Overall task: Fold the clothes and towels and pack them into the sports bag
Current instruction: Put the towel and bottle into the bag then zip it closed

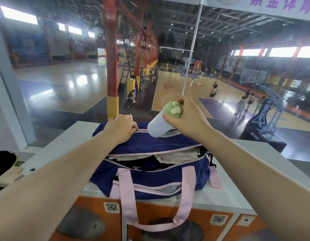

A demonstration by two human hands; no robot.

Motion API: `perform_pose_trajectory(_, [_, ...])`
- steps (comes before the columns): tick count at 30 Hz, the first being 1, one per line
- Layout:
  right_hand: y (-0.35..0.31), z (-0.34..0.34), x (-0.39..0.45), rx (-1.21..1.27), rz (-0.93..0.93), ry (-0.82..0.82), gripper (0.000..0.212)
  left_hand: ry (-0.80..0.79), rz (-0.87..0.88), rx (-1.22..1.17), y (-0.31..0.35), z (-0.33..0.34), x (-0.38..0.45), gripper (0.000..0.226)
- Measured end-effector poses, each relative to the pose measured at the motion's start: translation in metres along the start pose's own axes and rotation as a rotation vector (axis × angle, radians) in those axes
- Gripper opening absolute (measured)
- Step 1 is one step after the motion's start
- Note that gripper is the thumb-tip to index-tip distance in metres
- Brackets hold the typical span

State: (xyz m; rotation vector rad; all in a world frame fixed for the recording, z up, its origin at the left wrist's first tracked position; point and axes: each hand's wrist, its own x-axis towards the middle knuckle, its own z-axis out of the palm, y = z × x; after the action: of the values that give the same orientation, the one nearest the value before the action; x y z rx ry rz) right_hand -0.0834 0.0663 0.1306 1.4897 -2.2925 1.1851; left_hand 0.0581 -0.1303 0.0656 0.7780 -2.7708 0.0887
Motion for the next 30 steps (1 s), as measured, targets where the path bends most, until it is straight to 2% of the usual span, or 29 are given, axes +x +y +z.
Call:
perform_pose_trajectory(7, [-0.001, 0.009, -0.001, 0.0, 0.035, -0.119, 0.053, 0.015, 0.057, 0.118, -0.002, 0.0, -0.007, 0.025])
perform_pose_trajectory(10, [0.0, 0.01, -0.005, -0.014, 0.028, -0.12, 0.054, 0.041, 0.002, 0.159, -0.008, 0.008, -0.005, 0.052])
perform_pose_trajectory(13, [-0.001, 0.01, -0.007, -0.006, 0.021, -0.108, 0.056, -0.012, -0.047, 0.067, -0.014, 0.005, 0.004, 0.083])
perform_pose_trajectory(15, [-0.001, 0.014, -0.008, 0.032, 0.014, -0.082, 0.056, -0.012, -0.039, 0.008, -0.015, 0.001, 0.011, 0.09])
perform_pose_trajectory(19, [0.003, 0.036, 0.001, 0.05, -0.013, 0.004, 0.063, 0.072, -0.019, 0.009, -0.016, 0.001, 0.015, 0.09])
perform_pose_trajectory(22, [0.002, 0.06, 0.01, -0.084, -0.129, 0.011, 0.065, 0.114, 0.005, -0.005, -0.018, 0.008, 0.016, 0.084])
perform_pose_trajectory(25, [0.003, 0.088, 0.019, -0.287, -0.357, -0.02, 0.063, 0.16, 0.006, -0.067, -0.018, 0.008, 0.018, 0.069])
perform_pose_trajectory(28, [0.008, 0.112, 0.03, -0.516, -0.59, -0.064, 0.048, 0.243, 0.026, -0.187, -0.019, 0.003, 0.024, 0.059])
perform_pose_trajectory(30, [0.012, 0.119, 0.038, -0.558, -0.65, -0.095, 0.046, 0.266, 0.032, -0.252, -0.023, 0.003, 0.03, 0.058])
